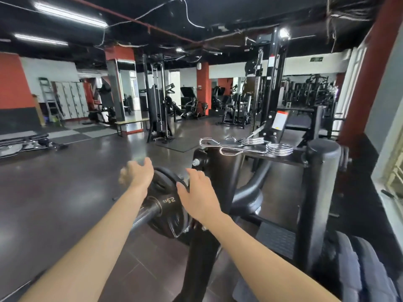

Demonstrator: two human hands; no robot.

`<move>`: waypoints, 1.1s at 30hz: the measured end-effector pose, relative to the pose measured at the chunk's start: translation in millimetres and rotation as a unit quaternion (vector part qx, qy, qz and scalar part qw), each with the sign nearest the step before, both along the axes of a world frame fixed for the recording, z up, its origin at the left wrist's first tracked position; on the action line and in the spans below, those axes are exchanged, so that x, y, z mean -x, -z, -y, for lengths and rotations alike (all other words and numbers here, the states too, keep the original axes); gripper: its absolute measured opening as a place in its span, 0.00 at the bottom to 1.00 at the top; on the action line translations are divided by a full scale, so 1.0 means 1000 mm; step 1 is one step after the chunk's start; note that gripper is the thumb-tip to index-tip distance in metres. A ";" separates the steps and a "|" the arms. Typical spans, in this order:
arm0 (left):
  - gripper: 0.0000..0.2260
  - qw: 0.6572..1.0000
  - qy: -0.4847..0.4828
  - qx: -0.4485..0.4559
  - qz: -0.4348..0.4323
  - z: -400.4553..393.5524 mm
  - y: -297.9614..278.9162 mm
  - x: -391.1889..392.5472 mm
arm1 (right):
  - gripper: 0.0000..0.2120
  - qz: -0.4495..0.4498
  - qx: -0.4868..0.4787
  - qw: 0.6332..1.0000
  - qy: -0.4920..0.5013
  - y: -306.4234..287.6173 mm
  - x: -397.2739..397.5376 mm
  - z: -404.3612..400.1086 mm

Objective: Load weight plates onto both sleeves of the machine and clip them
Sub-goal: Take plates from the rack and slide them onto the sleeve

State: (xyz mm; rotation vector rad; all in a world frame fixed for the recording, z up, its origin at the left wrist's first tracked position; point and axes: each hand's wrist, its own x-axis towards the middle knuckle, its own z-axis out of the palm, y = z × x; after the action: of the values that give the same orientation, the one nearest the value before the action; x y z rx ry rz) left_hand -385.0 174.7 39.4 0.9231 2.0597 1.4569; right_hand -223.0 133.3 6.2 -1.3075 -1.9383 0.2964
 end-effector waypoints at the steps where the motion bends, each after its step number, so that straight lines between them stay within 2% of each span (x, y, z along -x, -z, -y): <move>1: 0.20 0.998 -0.004 -0.028 -0.053 0.007 -0.005 -0.014 | 0.19 -0.020 -0.006 1.000 0.017 -0.003 -0.012 0.005; 4: 0.12 0.979 0.065 -0.125 -0.145 0.033 -0.017 -0.072 | 0.12 -0.079 -0.019 0.995 0.065 -0.015 -0.055 0.029; 6: 0.11 0.956 0.174 -0.170 -0.164 0.054 -0.016 -0.116 | 0.12 -0.137 -0.036 0.985 0.099 -0.019 -0.091 0.051; 8: 0.10 0.919 0.297 -0.185 -0.182 0.079 -0.005 -0.163 | 0.12 -0.227 -0.055 0.962 0.140 -0.016 -0.133 0.074; 10: 0.08 0.876 0.399 -0.177 -0.204 0.101 0.011 -0.211 | 0.11 -0.313 -0.077 0.924 0.204 -0.004 -0.181 0.096; 13: 0.08 0.824 0.507 -0.133 -0.215 0.124 0.034 -0.280 | 0.12 -0.458 -0.081 0.833 0.299 0.028 -0.254 0.128; 16: 0.07 0.789 0.557 -0.108 -0.236 0.131 0.052 -0.344 | 0.13 -0.542 -0.033 0.753 0.373 0.072 -0.330 0.146; 18: 0.07 0.782 0.568 -0.103 -0.237 0.132 0.063 -0.384 | 0.13 -0.593 0.024 0.701 0.396 0.107 -0.373 0.149; 20: 0.06 0.775 0.566 -0.095 -0.264 0.130 0.072 -0.420 | 0.12 -0.595 0.070 0.663 0.449 0.141 -0.408 0.147; 22: 0.08 0.758 0.559 -0.086 -0.325 0.127 0.078 -0.451 | 0.17 -0.575 0.126 0.644 0.488 0.162 -0.432 0.144; 25: 0.12 0.718 0.554 -0.070 -0.415 0.119 0.086 -0.488 | 0.22 -0.528 0.226 0.650 0.498 0.185 -0.458 0.133; 26: 0.14 0.696 0.552 -0.049 -0.457 0.116 0.091 -0.497 | 0.24 -0.535 0.263 0.649 0.473 0.194 -0.465 0.127; 28: 0.18 0.617 0.535 0.022 -0.577 0.109 0.102 -0.511 | 0.23 -0.565 0.337 0.632 0.409 0.209 -0.470 0.124; 31: 0.23 0.475 0.502 0.136 -0.710 0.104 0.120 -0.520 | 0.21 -0.635 0.429 0.561 0.312 0.221 -0.471 0.136; 33: 0.23 0.430 0.494 0.176 -0.735 0.100 0.125 -0.526 | 0.25 -0.695 0.448 0.520 0.213 0.229 -0.473 0.140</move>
State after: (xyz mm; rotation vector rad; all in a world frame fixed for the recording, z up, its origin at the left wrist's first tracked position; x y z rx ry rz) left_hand 140.8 74.3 -85.7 2.9610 1.4255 -0.8980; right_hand 250.0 -6.3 -223.0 -1.2436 0.0767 1.6192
